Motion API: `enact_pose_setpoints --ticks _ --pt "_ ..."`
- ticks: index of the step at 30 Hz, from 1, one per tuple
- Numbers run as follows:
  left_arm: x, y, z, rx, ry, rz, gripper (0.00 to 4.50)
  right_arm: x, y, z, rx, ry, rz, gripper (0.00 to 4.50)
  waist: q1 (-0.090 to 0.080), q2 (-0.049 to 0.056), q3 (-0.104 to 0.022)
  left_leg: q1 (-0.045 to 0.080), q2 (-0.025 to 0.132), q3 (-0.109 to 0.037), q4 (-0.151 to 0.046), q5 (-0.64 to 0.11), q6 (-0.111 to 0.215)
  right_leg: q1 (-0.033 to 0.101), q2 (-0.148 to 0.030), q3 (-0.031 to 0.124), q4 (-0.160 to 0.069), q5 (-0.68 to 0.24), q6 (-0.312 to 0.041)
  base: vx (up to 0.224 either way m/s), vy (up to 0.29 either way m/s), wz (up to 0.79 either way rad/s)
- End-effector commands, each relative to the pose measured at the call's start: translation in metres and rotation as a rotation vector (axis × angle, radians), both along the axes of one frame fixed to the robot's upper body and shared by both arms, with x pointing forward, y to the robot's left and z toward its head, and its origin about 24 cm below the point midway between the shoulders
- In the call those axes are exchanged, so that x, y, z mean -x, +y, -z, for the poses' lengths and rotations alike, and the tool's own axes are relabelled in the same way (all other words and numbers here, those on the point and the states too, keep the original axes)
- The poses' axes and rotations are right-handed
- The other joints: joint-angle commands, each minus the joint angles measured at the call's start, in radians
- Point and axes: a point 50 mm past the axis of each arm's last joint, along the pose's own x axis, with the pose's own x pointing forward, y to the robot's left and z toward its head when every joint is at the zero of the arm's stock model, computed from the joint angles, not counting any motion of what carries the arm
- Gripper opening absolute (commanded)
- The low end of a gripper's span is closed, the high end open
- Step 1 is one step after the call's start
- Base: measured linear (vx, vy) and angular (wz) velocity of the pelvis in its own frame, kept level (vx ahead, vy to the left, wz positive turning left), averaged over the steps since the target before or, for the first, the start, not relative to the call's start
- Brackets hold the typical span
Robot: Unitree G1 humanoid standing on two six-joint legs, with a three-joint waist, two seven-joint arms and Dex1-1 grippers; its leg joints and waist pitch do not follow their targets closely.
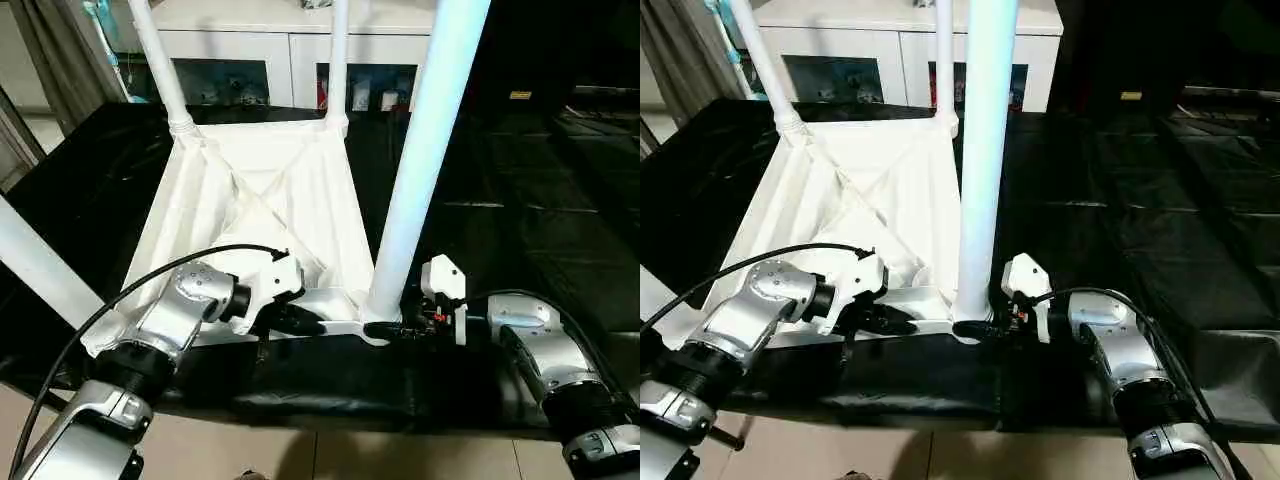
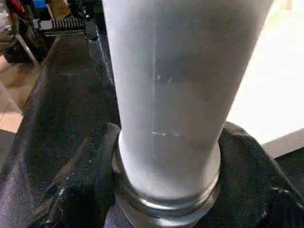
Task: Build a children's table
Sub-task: Rotate leg to tighten
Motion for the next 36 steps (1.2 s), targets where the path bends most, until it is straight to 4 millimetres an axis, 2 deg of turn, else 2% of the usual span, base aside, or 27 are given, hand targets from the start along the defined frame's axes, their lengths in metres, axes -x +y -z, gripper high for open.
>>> enact_pose_setpoints --ticks 1,3,4,7,8,10,11,13,14,15,16,17,19,20,25,28,30,32,34,36 --pt "0.006 0.005 0.011 -0.050 0.059 0.010 0.00 0.001 -0.001 0.001 -0.012 0.011 0.023 2.66 -0.002 -0.011 -0.071 0.010 0.024 -0.007 -0.065 -0.193 0.089 0.052 -0.028 0.027 -0.041 -0.140 -0.264 0.000 0.000 0.00" --pt "0.004 0.004 0.012 -0.052 0.056 -0.011 0.00 -0.002 0.000 0.002 -0.010 -0.002 0.063 2.66 -0.003 -0.011 -0.070 0.010 0.023 -0.007 -0.065 -0.191 0.088 0.052 -0.028 0.027 -0.041 -0.138 -0.265 0.000 0.000 0.00" --pt "-0.002 0.002 0.013 -0.052 0.037 -0.081 0.00 -0.009 0.003 0.005 0.003 -0.024 0.152 2.66 -0.003 -0.011 -0.070 0.010 0.023 -0.007 -0.065 -0.193 0.086 0.051 -0.029 0.028 -0.041 -0.144 -0.263 0.000 0.000 0.00" --pt "-0.014 -0.002 0.017 -0.061 -0.001 -0.220 0.00 -0.020 0.010 0.013 0.010 -0.016 0.312 2.66 -0.015 -0.012 -0.060 0.013 0.017 -0.009 -0.073 -0.275 0.039 0.046 -0.030 0.028 -0.058 -0.288 -0.230 -0.017 -0.002 0.00" --pt "-0.019 -0.006 0.019 -0.066 -0.011 -0.272 0.00 -0.025 0.015 0.016 0.002 -0.007 0.393 2.66 -0.022 -0.013 -0.058 0.017 0.016 -0.013 -0.077 -0.315 0.018 0.046 -0.034 0.027 -0.066 -0.363 -0.208 -0.060 -0.004 -0.02" --pt "-0.021 -0.010 0.020 -0.065 -0.013 -0.311 0.00 -0.029 0.020 0.018 -0.009 -0.006 0.455 2.66 -0.036 -0.014 -0.055 0.016 0.013 -0.018 -0.079 -0.348 0.002 0.044 -0.034 0.023 -0.077 -0.455 -0.168 -0.058 -0.004 -0.03" --pt "-0.024 -0.015 0.021 -0.055 -0.009 -0.353 0.00 -0.032 0.026 0.020 -0.031 0.010 0.514 2.65 -0.040 -0.016 -0.056 0.016 0.012 -0.019 -0.079 -0.357 0.007 0.044 -0.035 0.023 -0.081 -0.475 -0.156 0.000 0.000 0.00" --pt "-0.029 -0.025 0.021 -0.038 -0.009 -0.436 0.00 -0.037 0.035 0.022 -0.064 0.039 0.626 2.65 -0.045 -0.015 -0.054 0.018 0.012 -0.018 -0.079 -0.366 0.010 0.038 -0.032 0.022 -0.085 -0.485 -0.153 0.000 0.000 0.00" --pt "-0.032 -0.031 0.021 -0.027 -0.010 -0.473 0.00 -0.040 0.039 0.024 -0.069 0.051 0.685 2.65 -0.047 -0.014 -0.054 0.023 0.010 -0.018 -0.077 -0.379 0.007 0.034 -0.031 0.021 -0.088 -0.501 -0.151 0.000 0.000 0.00" --pt "-0.032 -0.031 0.021 -0.027 -0.010 -0.473 0.00 -0.040 0.039 0.024 -0.069 0.051 0.685 2.65 -0.050 -0.015 -0.054 0.018 0.009 -0.021 -0.078 -0.378 0.007 0.036 -0.031 0.018 -0.088 -0.508 -0.146 0.000 0.000 0.00" --pt "-0.037 -0.040 0.021 -0.014 -0.022 -0.543 0.00 -0.045 0.044 0.027 -0.068 0.067 0.794 2.65 -0.051 -0.014 -0.054 0.017 0.010 -0.021 -0.079 -0.378 0.005 0.037 -0.031 0.018 -0.089 -0.510 -0.143 0.000 0.000 0.00" --pt "-0.037 -0.040 0.021 -0.014 -0.022 -0.543 0.00 -0.045 0.044 0.027 -0.068 0.067 0.794 2.65 -0.054 -0.010 -0.056 0.021 0.009 -0.021 -0.079 -0.381 0.003 0.032 -0.030 0.018 -0.091 -0.503 -0.144 0.000 0.000 0.00" --pt "-0.042 -0.048 0.021 -0.014 -0.045 -0.605 0.00 -0.049 0.048 0.030 -0.057 0.085 0.909 2.65 -0.056 -0.012 -0.055 0.017 0.008 -0.022 -0.081 -0.388 0.006 0.037 -0.029 0.014 -0.091 -0.490 -0.144 0.000 0.000 0.00" --pt "-0.043 -0.053 0.021 -0.016 -0.052 -0.625 0.00 -0.049 0.053 0.032 -0.055 0.097 0.936 2.65 -0.056 -0.009 -0.055 0.023 0.008 -0.022 -0.080 -0.402 0.006 0.030 -0.029 0.015 -0.095 -0.499 -0.142 0.000 0.000 0.00" --pt "-0.042 -0.060 0.024 -0.037 -0.042 -0.618 0.00 -0.047 0.066 0.033 -0.015 0.067 0.887 2.65 -0.054 -0.013 -0.056 0.019 0.006 -0.022 -0.082 -0.417 0.024 0.033 -0.030 0.014 -0.098 -0.496 -0.134 0.000 0.000 0.00" --pt "-0.042 -0.057 0.026 -0.052 -0.038 -0.606 0.00 -0.048 0.065 0.027 -0.089 0.056 0.859 2.65 -0.054 -0.014 -0.055 0.018 0.006 -0.023 -0.083 -0.420 0.029 0.033 -0.032 0.015 -0.098 -0.499 -0.132 0.000 0.000 0.00" --pt "-0.041 -0.053 0.028 -0.064 -0.035 -0.598 0.00 -0.051 0.062 0.022 -0.144 0.062 0.854 3.21 -0.053 -0.015 -0.056 0.018 0.006 -0.023 -0.083 -0.420 0.035 0.033 -0.032 0.015 -0.099 -0.502 -0.130 0.000 0.000 0.00" --pt "-0.040 -0.049 0.029 -0.066 -0.027 -0.563 0.00 -0.052 0.057 0.016 -0.138 0.017 0.828 3.37 -0.052 -0.015 -0.055 0.017 0.007 -0.024 -0.084 -0.419 0.040 0.033 -0.034 0.016 -0.099 -0.502 -0.132 0.000 0.000 0.00" --pt "-0.037 -0.045 0.030 -0.073 -0.023 -0.524 0.00 -0.053 0.052 0.013 -0.140 -0.005 0.805 3.44 -0.055 -0.015 -0.054 0.009 0.008 -0.026 -0.086 -0.416 0.039 0.038 -0.034 0.014 -0.096 -0.499 -0.131 0.000 0.000 0.00" --pt "-0.036 -0.042 0.031 -0.085 -0.012 -0.516 0.00 -0.053 0.048 0.011 -0.137 -0.019 0.791 3.73 -0.056 -0.018 -0.054 0.009 0.009 -0.025 -0.086 -0.411 0.041 0.037 -0.035 0.015 -0.096 -0.498 -0.133 0.000 0.000 0.00"
